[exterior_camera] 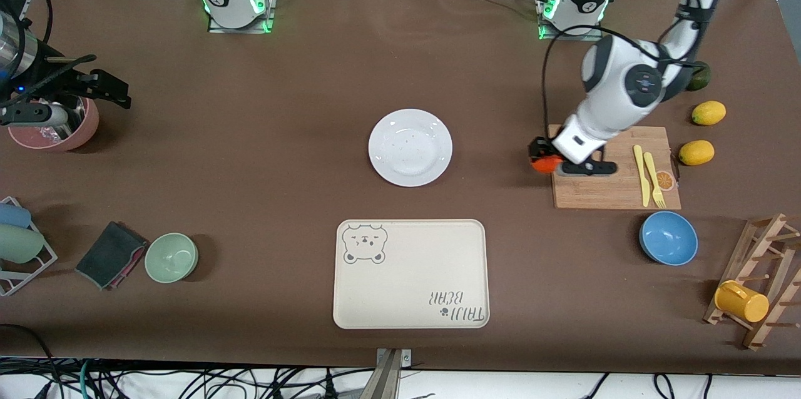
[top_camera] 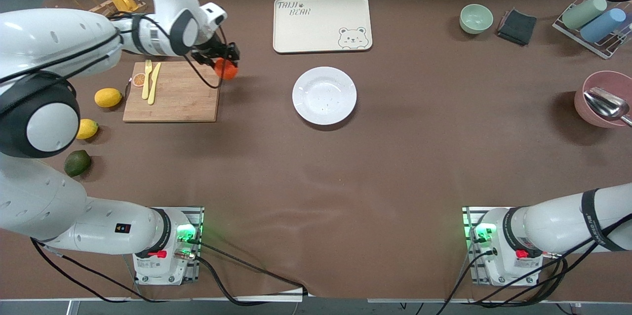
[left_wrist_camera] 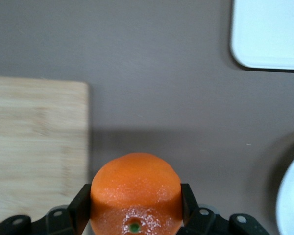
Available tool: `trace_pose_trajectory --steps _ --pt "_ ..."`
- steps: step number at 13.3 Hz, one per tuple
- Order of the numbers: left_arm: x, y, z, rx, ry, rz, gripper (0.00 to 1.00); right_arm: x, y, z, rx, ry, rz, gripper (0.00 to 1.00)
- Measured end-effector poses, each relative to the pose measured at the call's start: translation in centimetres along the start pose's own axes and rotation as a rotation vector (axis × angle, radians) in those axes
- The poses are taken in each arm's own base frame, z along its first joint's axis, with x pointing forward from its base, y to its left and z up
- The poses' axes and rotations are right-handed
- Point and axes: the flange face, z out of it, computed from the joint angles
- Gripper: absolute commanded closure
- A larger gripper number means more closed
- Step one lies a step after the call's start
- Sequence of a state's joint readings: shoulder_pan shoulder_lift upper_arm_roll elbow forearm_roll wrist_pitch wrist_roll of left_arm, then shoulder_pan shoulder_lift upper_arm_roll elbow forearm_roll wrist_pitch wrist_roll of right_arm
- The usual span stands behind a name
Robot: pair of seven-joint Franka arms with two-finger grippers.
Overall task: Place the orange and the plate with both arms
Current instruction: 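Carry the orange to the white plate and release it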
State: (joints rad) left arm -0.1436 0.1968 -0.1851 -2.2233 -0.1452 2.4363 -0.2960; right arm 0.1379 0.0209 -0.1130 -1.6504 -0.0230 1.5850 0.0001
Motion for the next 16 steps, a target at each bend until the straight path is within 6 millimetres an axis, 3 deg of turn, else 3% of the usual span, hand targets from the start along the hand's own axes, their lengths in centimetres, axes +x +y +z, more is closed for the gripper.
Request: trace_pose_trajectory --steps 4,6,8,12,16 --pt "-2.7 10.1 2.6 -0.015 -0.036 -0.056 1.00 0.0 0.0 0.0 0.000 0.000 0.000 0.00" --pt "-4.0 13.7 4.6 -0.027 -0.062 -0.103 1.00 0.0 0.0 0.0 0.000 0.000 0.000 0.00" --pt "-4.9 15.8 6.2 -0.087 -0.107 -0.195 1.00 0.0 0.0 0.0 0.000 0.000 0.000 0.00" --pt "-5.3 18.1 7.3 -0.141 -0.152 -0.248 1.00 0.0 0.0 0.0 0.000 0.000 0.000 0.00" --pt "-8.0 23.9 8.4 -0.148 -0.176 -0.274 1.00 0.0 0.0 0.0 0.000 0.000 0.000 0.00"
